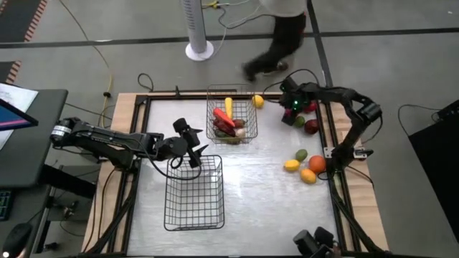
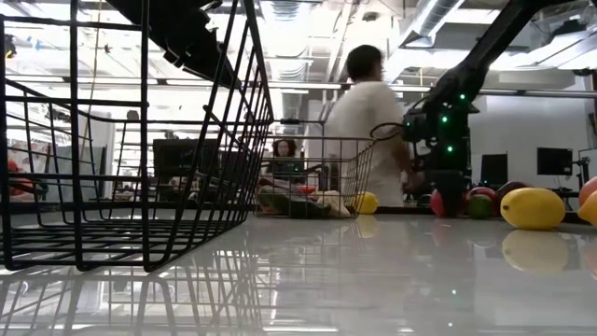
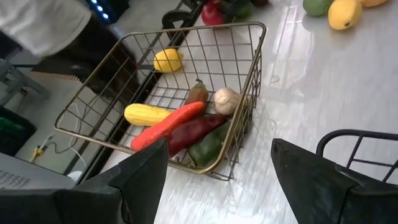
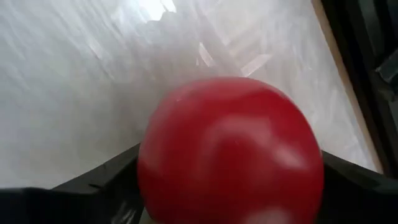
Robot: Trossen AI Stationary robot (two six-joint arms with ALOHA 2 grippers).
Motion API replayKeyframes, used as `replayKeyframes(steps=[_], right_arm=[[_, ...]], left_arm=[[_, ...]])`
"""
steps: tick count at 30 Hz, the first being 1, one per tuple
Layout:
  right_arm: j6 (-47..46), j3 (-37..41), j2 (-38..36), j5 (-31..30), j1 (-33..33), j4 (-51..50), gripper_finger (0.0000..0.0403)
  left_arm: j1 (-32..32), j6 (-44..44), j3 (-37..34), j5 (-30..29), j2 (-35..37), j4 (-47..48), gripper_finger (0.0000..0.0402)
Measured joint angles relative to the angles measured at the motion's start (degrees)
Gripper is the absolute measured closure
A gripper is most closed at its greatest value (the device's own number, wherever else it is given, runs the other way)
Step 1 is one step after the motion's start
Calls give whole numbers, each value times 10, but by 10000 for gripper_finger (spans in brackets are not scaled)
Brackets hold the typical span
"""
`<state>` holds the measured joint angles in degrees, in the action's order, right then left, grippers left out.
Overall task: Sort produce into baskets
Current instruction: Put the left tomato into the black wire basket
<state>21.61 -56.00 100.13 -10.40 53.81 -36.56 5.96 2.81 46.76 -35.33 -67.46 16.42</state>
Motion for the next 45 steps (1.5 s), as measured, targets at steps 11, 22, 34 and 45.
replayKeyframes(steps=[11,22,34,45], right_arm=[[-30,-25,-117,-4,-63,-21,58],[-169,-51,-229,104,-245,245,54],[-203,-75,-211,168,-488,348,53],[-172,-82,-41,165,-659,641,52]], left_arm=[[0,-3,0,-1,0,7,127],[0,-19,0,-11,0,-16,127],[9,-41,0,-39,59,-13,127],[64,-16,0,10,147,-12,127]])
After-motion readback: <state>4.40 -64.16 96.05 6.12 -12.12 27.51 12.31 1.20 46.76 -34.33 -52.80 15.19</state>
